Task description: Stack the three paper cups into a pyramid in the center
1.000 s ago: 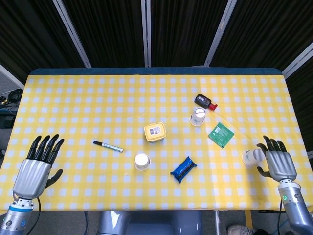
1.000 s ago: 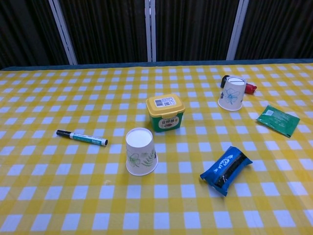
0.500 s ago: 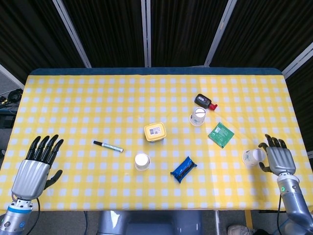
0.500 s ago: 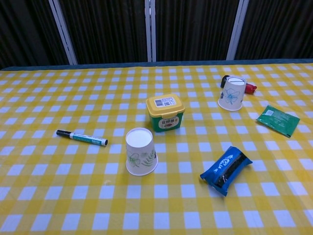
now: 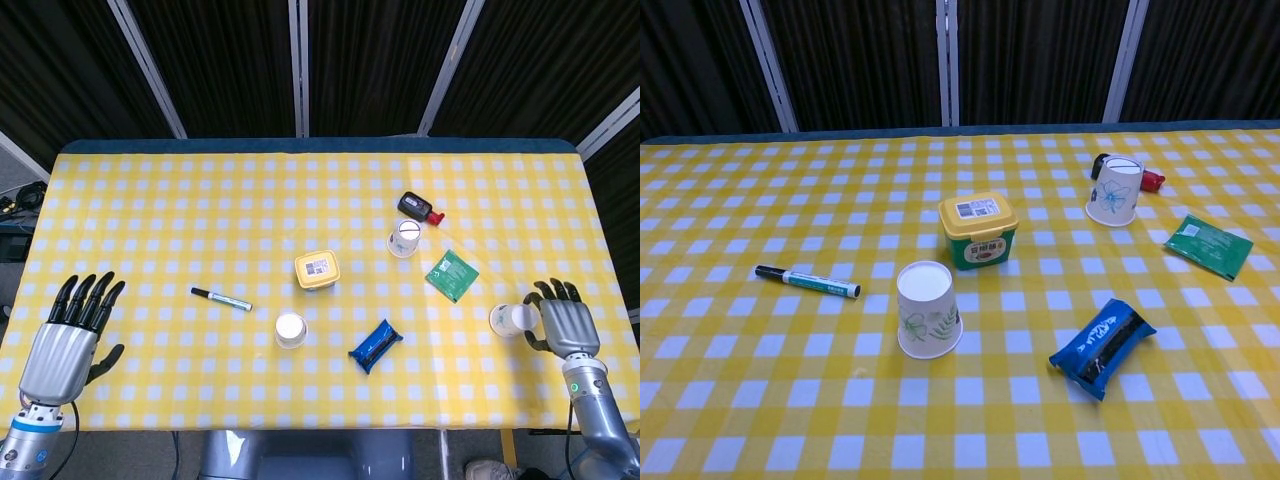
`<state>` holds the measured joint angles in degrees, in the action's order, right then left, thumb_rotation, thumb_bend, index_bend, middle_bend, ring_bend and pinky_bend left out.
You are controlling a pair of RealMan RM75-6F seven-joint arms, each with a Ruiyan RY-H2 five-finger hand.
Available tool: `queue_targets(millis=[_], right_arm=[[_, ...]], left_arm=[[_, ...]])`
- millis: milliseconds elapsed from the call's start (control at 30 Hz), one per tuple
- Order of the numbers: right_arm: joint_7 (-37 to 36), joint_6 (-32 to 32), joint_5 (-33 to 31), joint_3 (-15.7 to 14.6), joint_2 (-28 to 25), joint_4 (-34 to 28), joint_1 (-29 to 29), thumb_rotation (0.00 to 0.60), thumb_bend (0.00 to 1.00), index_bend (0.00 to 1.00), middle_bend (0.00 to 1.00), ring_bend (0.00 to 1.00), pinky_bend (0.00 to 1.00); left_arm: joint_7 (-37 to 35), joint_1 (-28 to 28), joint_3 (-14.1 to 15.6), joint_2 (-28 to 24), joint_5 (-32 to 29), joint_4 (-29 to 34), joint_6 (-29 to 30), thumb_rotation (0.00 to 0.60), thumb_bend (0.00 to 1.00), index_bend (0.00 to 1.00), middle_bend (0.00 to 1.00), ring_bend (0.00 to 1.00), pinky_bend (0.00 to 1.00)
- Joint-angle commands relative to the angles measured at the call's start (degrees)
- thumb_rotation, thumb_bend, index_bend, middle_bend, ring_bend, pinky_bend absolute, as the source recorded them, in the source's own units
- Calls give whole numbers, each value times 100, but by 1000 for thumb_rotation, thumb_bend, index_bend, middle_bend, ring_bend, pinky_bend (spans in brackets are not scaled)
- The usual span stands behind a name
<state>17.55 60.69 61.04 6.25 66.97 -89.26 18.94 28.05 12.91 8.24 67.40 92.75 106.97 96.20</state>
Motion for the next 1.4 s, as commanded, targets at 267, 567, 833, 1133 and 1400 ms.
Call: queue_targets(millis=[267, 567, 833, 1133, 1400], right_arm=[[-87, 502, 756, 169, -548, -1306, 63, 600, 262, 509, 140, 0, 0], [461, 388, 755, 358, -728, -2598, 464, 600, 262, 508, 145, 0, 0], [1434, 241, 400, 416, 1, -3177, 1058, 600, 261, 512, 150, 0, 0], [2197, 417, -159, 322, 950, -3117, 1487, 600, 261, 521, 155, 0, 0], [2419, 508, -345, 280, 1521, -2849, 1709, 600, 262, 523, 157, 0, 0]], left_arm=[[-156, -136, -183, -91, 14, 9, -63, 600, 234, 0, 0, 0, 0], [-292, -268, -364, -161, 33, -3, -130, 600, 235, 0, 0, 0, 0], [-360, -341, -473, -198, 44, -9, -239, 600, 234, 0, 0, 0, 0], [-425, -404, -551, -234, 68, -45, -389, 600, 235, 0, 0, 0, 0], [-420, -441, -604, -236, 46, -49, -483, 600, 235, 0, 0, 0, 0]])
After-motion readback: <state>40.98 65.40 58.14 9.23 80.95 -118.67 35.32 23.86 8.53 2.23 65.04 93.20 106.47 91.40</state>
